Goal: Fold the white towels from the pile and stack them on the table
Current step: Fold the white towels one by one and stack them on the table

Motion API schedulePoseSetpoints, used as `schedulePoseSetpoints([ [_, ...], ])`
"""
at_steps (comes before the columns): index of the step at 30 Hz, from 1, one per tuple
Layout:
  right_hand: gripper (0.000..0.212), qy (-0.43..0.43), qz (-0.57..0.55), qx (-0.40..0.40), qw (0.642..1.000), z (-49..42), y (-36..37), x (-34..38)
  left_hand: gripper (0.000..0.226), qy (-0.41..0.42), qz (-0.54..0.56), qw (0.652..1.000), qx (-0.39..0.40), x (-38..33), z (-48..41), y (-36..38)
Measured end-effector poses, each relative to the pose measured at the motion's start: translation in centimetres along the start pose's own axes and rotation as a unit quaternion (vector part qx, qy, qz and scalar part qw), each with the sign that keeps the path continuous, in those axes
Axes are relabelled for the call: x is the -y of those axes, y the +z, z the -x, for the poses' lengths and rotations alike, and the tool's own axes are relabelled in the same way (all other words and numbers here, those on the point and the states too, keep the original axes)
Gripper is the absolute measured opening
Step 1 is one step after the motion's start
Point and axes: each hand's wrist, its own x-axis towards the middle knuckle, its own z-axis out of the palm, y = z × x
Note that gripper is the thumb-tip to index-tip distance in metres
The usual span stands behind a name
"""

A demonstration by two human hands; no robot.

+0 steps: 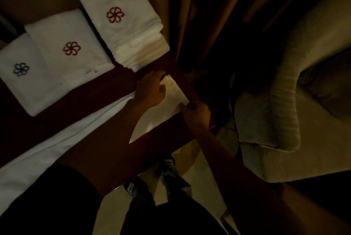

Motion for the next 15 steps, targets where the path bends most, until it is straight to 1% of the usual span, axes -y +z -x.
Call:
schedulePoseSetpoints([
  [2, 0.019, -0.025, -0.015, -0.022, 0.999, 0.7, 0.4, 0.6, 0.049, -0.002, 0.015, 1.0, -0.002, 0.2, 0.3, -1.0],
  [5, 0.025, -0.097, -0.042, -0.046, 0.993, 2.1, 1.2, 1.7, 0.043, -0.031, 0.05, 0.998, -0.024, 0.5, 1.2, -3.2],
  [7, 0.026, -0.15, -0.03, -0.049, 0.987, 3.3, 1.9, 2.4, 0.039, -0.057, 0.068, 0.995, -0.044, 1.3, 2.1, -4.8],
  [9, 0.024, -0.208, -0.008, -0.039, 0.977, 4.6, 2.6, 3.2, 0.027, -0.064, 0.079, 0.992, -0.069, 2.4, 3.3, -6.5],
  [11, 0.023, -0.279, 0.006, -0.025, 0.96, 5.8, 3.4, 4.0, 0.015, -0.064, 0.087, 0.99, -0.093, 3.7, 4.7, -8.2],
  [12, 0.023, -0.314, 0.01, -0.017, 0.949, 6.4, 3.8, 4.2, 0.014, -0.068, 0.089, 0.989, -0.1, 4.4, 5.5, -9.1],
  [15, 0.022, -0.409, 0.023, 0.017, 0.912, 8.2, 5.7, 5.0, 0.02, -0.064, 0.071, 0.989, -0.108, 6.6, 8.6, -12.1],
])
